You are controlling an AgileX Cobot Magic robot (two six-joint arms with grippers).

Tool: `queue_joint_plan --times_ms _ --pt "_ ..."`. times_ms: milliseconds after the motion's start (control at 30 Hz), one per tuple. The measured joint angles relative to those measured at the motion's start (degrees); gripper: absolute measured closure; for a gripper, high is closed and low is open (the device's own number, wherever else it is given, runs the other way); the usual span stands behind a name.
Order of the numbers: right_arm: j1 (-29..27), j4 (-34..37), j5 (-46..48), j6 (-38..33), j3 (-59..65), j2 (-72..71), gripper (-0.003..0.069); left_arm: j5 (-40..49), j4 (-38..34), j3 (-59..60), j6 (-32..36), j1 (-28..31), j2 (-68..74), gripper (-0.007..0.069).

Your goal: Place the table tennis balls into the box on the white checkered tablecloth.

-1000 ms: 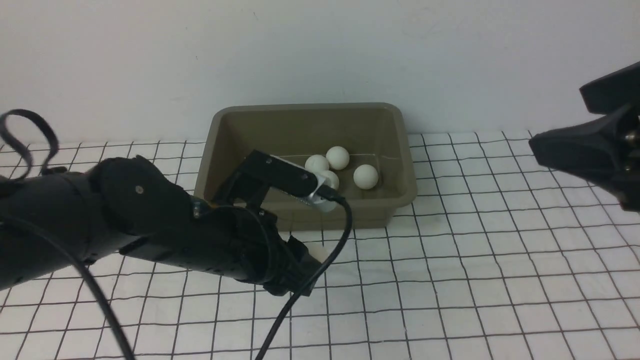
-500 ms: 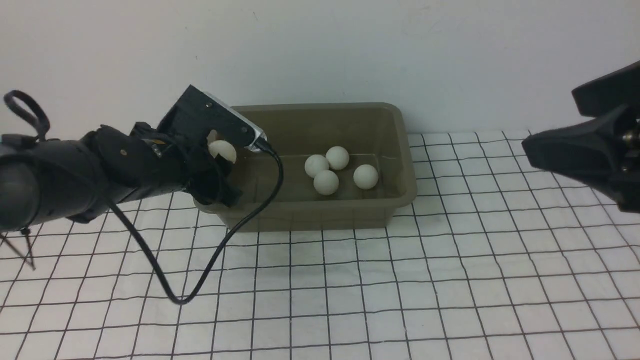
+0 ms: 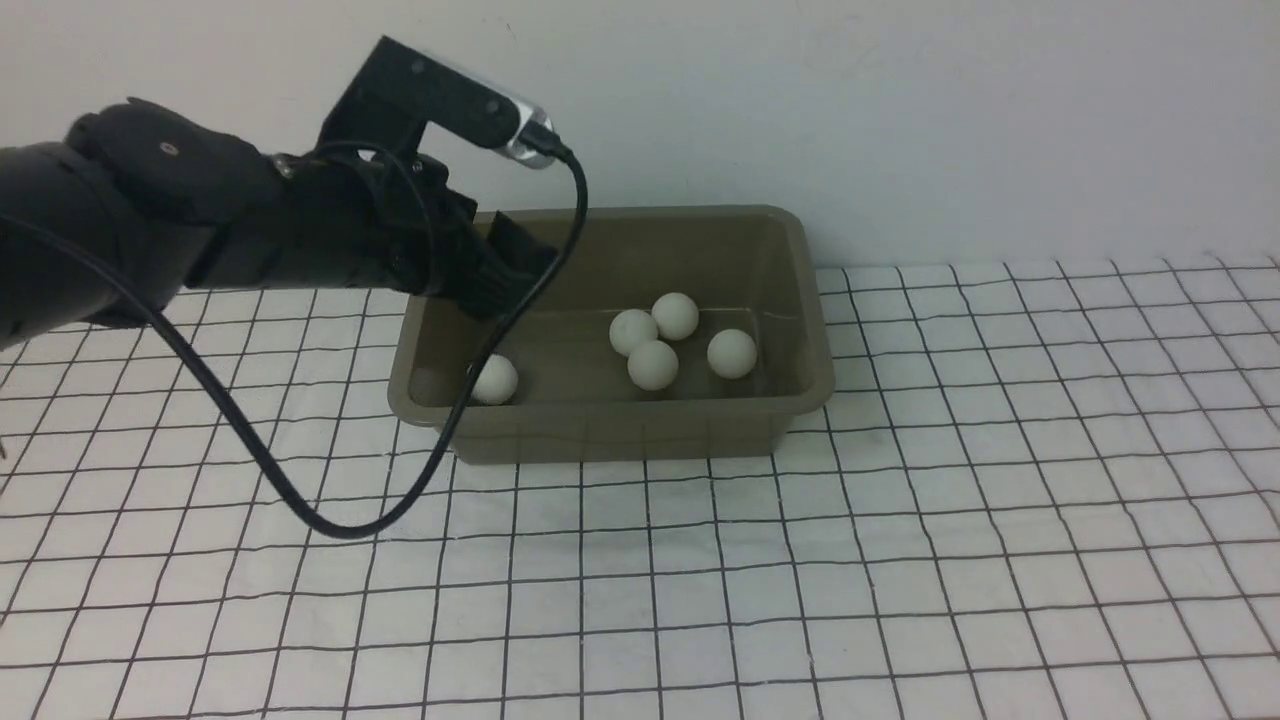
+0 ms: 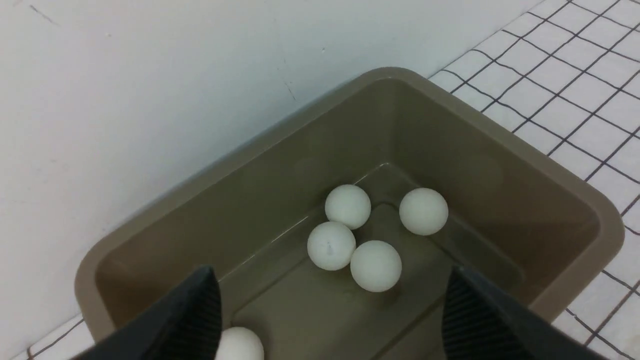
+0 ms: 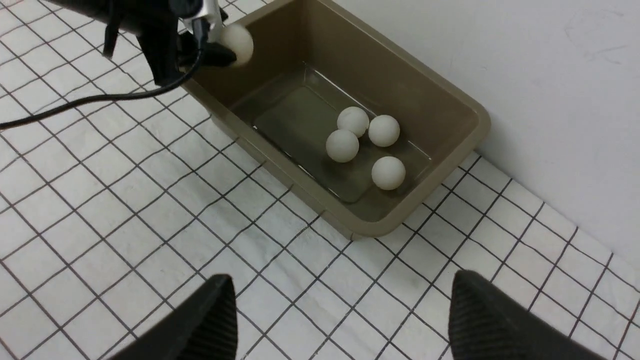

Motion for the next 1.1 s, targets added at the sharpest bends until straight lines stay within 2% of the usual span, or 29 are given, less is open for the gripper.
queue_joint_plan --times_ms 133,267,367,467,633,867,1100 --pt "0.0 -14.51 -10.79 9.92 9.42 -0.29 0.0197 0.7 -0.21 0.0 0.0 0.0 0.0 0.009" --pt "0.0 -21.44 -17.48 16.98 14.26 -0.29 0.0212 0.82 -1.02 0.0 0.0 0.0 0.0 0.009" --pt "0.0 -21.91 -18.73 24.97 16.82 -0.29 0.0228 0.82 -1.14 0.0 0.0 0.0 0.0 0.009" --pt "0.0 -22.62 -16.2 31.27 19.87 -0.24 0.0245 0.82 -1.13 0.0 0.0 0.0 0.0 0.009" --pt "0.0 -25.75 -15.2 37.9 22.59 -0.18 0.0286 0.82 -1.19 0.0 0.0 0.0 0.0 0.009" --pt "0.0 -25.98 -9.71 43.09 22.64 -0.18 0.0321 0.89 -1.3 0.0 0.0 0.0 0.0 0.009" --pt "0.0 -26.16 -7.78 43.63 22.64 -0.18 0.0323 0.89 -1.3 0.0 0.0 0.0 0.0 0.009"
